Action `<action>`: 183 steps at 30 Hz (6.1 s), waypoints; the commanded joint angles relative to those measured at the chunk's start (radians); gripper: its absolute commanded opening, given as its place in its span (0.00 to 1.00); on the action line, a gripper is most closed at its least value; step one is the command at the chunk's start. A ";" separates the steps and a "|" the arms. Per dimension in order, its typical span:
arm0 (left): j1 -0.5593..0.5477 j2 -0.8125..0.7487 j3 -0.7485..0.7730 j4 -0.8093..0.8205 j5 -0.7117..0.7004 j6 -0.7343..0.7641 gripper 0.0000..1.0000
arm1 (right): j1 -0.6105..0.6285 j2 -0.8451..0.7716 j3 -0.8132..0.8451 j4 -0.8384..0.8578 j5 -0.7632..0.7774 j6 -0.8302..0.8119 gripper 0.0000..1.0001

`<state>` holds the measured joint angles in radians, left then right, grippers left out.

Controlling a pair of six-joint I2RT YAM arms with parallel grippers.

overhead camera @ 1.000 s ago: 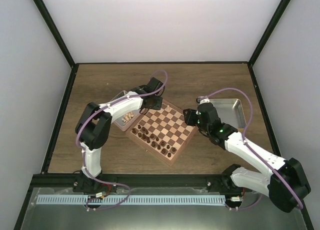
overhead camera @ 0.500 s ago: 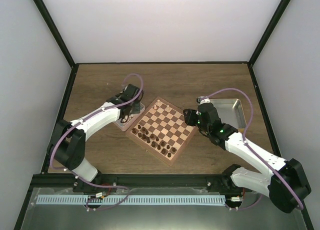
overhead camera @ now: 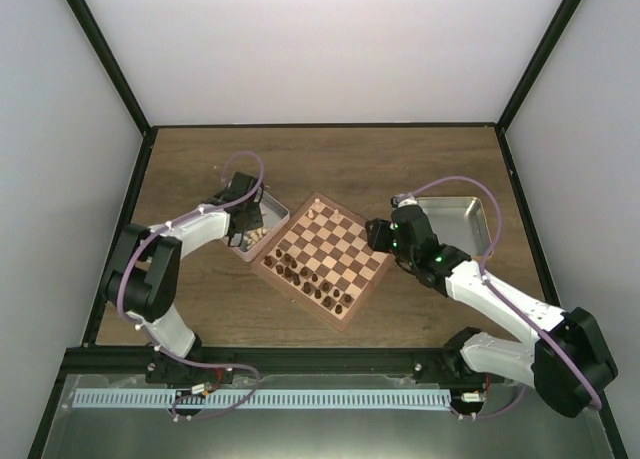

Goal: Set up the chess pieces on the board
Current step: Pick up the chess piece from the storage box, then place the chess piece on the chessboard.

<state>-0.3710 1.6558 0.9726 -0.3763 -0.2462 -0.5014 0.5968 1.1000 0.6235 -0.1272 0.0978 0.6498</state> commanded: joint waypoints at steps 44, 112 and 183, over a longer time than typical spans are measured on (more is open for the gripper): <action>0.102 0.080 0.035 0.122 0.076 0.052 0.07 | -0.008 -0.021 0.037 -0.011 -0.040 0.021 0.43; -0.289 -0.281 -0.023 0.210 1.041 0.189 0.05 | 0.006 0.034 -0.278 0.808 -0.656 -0.636 0.51; -0.374 0.426 0.739 -0.874 0.149 0.452 0.18 | 0.017 -0.180 -0.304 0.419 -0.026 -0.222 0.09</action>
<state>-0.7341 2.0560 1.6852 -1.2293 -0.1032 -0.0658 0.6121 0.9237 0.3271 0.2653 0.0715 0.4313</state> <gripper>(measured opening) 0.181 0.142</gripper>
